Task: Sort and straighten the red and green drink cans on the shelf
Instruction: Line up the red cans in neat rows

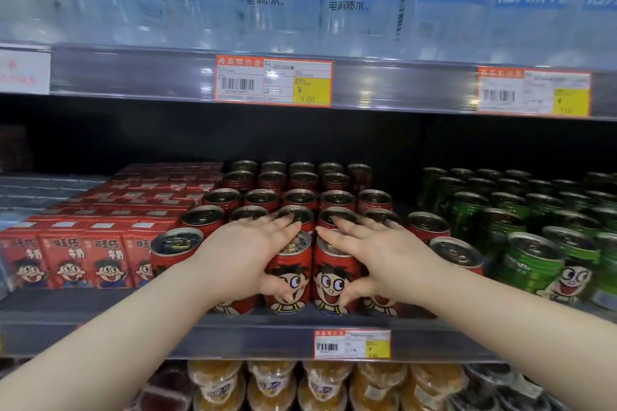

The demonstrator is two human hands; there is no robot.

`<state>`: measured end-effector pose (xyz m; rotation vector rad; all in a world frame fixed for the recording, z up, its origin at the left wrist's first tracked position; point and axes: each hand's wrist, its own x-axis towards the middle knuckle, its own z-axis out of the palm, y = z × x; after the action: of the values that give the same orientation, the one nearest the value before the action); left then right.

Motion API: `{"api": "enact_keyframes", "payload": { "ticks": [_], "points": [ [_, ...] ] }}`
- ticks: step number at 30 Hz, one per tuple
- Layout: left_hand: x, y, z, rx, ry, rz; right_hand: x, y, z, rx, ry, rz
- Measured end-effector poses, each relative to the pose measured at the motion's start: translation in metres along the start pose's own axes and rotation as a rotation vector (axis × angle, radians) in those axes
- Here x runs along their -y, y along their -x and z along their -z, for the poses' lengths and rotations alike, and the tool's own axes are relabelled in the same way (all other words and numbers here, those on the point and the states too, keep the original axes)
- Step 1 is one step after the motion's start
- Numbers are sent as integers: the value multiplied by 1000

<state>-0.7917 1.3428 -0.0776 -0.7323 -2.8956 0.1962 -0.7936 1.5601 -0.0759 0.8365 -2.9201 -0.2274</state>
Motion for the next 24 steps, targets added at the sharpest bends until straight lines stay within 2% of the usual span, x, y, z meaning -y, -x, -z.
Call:
{"api": "enact_keyframes", "payload": {
  "ticks": [7,10,12,14,15,20,24],
  "points": [
    [-1,-3,3,-9,49,37,-7,-12,-3,-14,8,25],
    [-2,-2,8,30,152,79,-16,-7,10,23,-184,57],
    [-4,-2,12,37,223,112,-32,3,25,-106,-372,21],
    [-11,-4,15,8,199,128,-56,19,36,-203,-434,-71],
    [-16,-6,17,-12,166,122,-68,28,38,-179,-422,-117],
    [-50,-28,16,-28,157,-2,-92,62,19,151,-340,-250],
    [-74,-48,16,-27,185,-60,-84,62,-8,86,-369,-219]
  ]
}}
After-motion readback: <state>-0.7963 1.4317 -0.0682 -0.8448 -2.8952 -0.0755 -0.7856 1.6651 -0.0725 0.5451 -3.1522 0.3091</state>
